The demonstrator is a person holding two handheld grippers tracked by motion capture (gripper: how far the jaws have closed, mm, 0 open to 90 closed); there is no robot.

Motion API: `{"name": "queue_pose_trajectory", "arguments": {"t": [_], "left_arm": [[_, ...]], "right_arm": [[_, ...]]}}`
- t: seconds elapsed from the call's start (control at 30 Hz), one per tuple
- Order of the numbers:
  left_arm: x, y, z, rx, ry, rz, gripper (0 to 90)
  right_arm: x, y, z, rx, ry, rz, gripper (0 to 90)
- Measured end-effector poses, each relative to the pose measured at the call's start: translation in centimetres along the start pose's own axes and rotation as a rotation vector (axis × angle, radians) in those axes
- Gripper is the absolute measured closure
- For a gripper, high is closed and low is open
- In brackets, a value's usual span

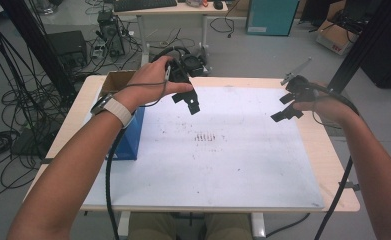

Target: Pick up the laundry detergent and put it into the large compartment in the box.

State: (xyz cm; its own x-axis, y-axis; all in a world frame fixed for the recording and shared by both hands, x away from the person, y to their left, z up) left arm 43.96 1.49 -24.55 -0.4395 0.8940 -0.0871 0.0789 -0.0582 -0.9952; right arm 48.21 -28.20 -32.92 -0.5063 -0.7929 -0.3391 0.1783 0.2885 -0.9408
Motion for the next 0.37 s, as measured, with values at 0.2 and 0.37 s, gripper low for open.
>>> {"name": "queue_pose_trajectory", "arguments": {"t": [0.2, 0.37], "left_arm": [[-0.03, 0.05, 0.00, 0.000, 0.002, 0.001, 7.3], [-0.01, 0.05, 0.02, 0.002, -0.001, 0.001, 7.2]], "right_arm": [[-0.04, -0.13, -0.02, 0.002, -0.001, 0.001, 9.6], [-0.03, -0.06, 0.05, 0.001, -0.003, 0.001, 9.6]]}}
Point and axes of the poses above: each handheld gripper's, and its own axes: y roughly forward along the jaws, x roughly out of its underside, z roughly to its right, the point moved 8 cm from there along y, roughly forward along the jaws, and after that the axes turned 9 degrees about -z, right-handed, at the moved point
